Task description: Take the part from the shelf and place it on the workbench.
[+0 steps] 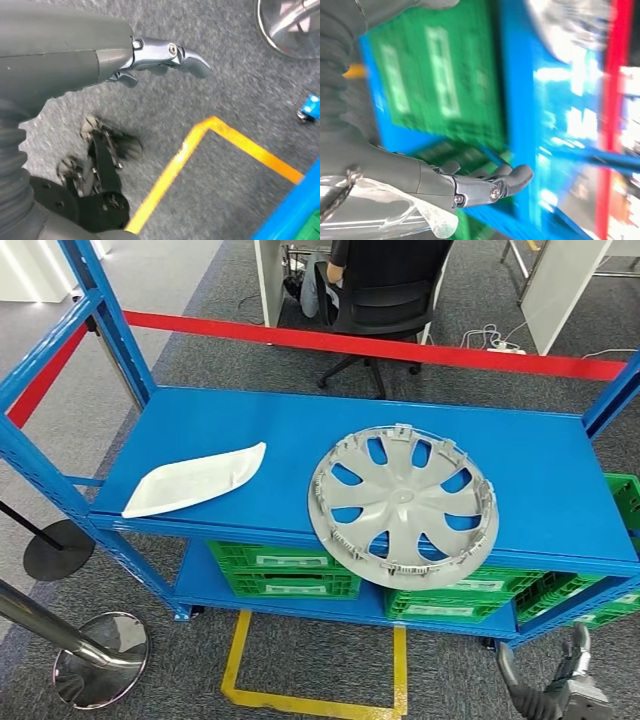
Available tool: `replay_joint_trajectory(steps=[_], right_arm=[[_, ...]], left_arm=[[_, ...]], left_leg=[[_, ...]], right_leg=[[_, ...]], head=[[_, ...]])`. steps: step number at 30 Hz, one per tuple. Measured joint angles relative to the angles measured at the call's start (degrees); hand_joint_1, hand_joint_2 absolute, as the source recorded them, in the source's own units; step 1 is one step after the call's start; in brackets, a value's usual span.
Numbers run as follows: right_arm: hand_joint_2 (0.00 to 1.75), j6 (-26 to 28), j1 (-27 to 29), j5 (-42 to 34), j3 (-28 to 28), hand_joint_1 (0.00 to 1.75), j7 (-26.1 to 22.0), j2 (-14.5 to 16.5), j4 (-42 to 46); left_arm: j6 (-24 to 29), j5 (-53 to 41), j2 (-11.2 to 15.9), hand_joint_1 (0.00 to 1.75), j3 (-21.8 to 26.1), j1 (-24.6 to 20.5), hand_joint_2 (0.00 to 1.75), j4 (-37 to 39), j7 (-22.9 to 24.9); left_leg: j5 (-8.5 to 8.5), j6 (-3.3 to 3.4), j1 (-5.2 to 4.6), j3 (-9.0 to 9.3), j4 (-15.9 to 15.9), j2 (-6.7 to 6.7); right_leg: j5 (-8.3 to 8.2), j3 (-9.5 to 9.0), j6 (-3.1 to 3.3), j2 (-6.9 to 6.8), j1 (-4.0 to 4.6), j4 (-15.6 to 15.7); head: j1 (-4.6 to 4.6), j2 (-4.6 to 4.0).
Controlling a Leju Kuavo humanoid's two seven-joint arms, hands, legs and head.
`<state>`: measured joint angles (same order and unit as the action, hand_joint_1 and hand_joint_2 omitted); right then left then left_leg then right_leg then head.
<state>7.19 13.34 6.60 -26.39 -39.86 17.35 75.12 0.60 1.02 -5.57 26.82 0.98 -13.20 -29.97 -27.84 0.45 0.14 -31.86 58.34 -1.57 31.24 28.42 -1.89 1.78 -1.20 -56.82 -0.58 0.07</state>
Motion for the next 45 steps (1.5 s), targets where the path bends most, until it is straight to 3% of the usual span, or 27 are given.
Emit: replay_joint_trajectory(steps=[4, 7, 11, 13, 16, 21, 25, 30, 36, 45], right_arm=[[1.75, 5.37, 3.3, 2.12, 2.85, 0.0, -0.05, 1.07, 11.59], [1.75, 12.42, 5.67, 5.72, 6.84, 0.0, -0.05, 0.91, 19.21], [1.75, 25.38, 8.75, 12.83, 15.26, 0.0, -0.05, -1.52, 25.63], [1.75, 28.75, 9.89, 17.64, 19.55, 0.0, 0.37, -3.12, 27.04], [1.75, 28.92, 11.11, 27.25, 25.34, 0.0, 4.58, -6.62, 27.07], [1.75, 31.56, 12.35, 42.89, 34.85, 0.0, 18.13, -15.35, 22.81], [1.75, 32.02, 12.02, 48.2, 39.58, 0.0, 24.75, -20.86, 18.87], [1.75, 32.07, 8.76, 51.36, 43.77, 0.0, 31.01, -25.47, 13.01], [1.75, 32.11, 4.15, 55.38, 47.11, 0.0, 34.35, -28.18, 6.56], [1.75, 32.18, 1.61, 62.58, 43.44, 0.0, 32.59, -26.43, 4.98]], left_arm=[[0.0, -2.46, -0.29, 0.0, 0.08, -0.29, 1.75, 0.0, 0.54], [-0.48, -4.11, -0.5, 0.0, 0.11, -0.7, 1.75, 0.0, 0.72], [-0.61, -6.26, -0.71, 0.0, 0.19, -1.19, 1.75, 0.0, 1.4], [-0.62, -7.26, -0.78, 0.0, 0.22, -1.38, 1.75, 0.0, 1.71], [-0.72, -9.0, -0.85, 0.0, 0.23, -1.68, 1.75, 0.0, 2.61], [-0.78, -12.25, -0.94, 0.0, 0.01, -2.77, 1.75, 0.0, 4.53], [-0.89, -13.88, -1.15, 0.0, -0.53, -3.95, 1.75, 0.0, 5.61], [-1.51, -15.4, -1.2, 0.0, -1.42, -4.92, 1.75, 0.0, 6.75], [-1.63, -16.76, -1.15, 0.0, -2.12, -5.4, 1.75, 0.0, 7.68], [-1.63, -17.7, -1.08, 0.0, -2.56, -5.66, 1.75, 0.0, 7.96]], left_leg=[[0.0, 0.0, 0.0, 0.0, 0.01, 0.0], [-0.03, -0.01, 0.0, 0.04, 0.0, 0.0], [-0.08, -0.03, 0.02, 0.1, -0.02, 0.0], [-0.08, -0.03, 0.03, 0.12, -0.02, 0.0], [-0.08, -0.03, 0.03, 0.13, -0.02, 0.0], [-0.1, 0.0, -0.01, 0.12, -0.01, -0.01], [-0.11, 0.02, -0.02, 0.12, -0.01, 0.0], [-0.1, 0.02, -0.01, 0.2, 0.0, 0.01], [-0.1, 0.02, 0.0, 0.23, 0.0, 0.01], [-0.09, 0.01, 0.0, 0.23, 0.01, 0.01]], right_leg=[[-0.01, -0.09, -0.02, 0.0, 0.0, -0.01], [0.02, 0.16, 0.02, -0.01, 0.02, -0.01], [0.06, 0.45, 0.03, 0.0, 0.04, 0.0], [0.06, 0.43, 0.03, 0.0, 0.04, 0.0], [0.06, 0.42, 0.03, 0.0, 0.03, 0.0], [0.06, 0.4, 0.02, -0.01, -0.01, 0.01], [0.05, 0.28, 0.01, 0.0, -0.01, 0.02], [0.04, 0.04, 0.0, 0.01, 0.01, 0.01], [0.04, 0.01, 0.0, 0.01, 0.02, 0.01], [0.04, -0.31, 0.0, 0.01, 0.01, 0.0]], head=[[0.0, 0.0], [0.0, 0.0], [0.0, 0.0], [0.0, 0.0], [0.0, 0.0], [0.01, 0.0], [0.0, 0.0], [0.0, 0.0], [0.0, 0.0], [0.01, 0.0]])
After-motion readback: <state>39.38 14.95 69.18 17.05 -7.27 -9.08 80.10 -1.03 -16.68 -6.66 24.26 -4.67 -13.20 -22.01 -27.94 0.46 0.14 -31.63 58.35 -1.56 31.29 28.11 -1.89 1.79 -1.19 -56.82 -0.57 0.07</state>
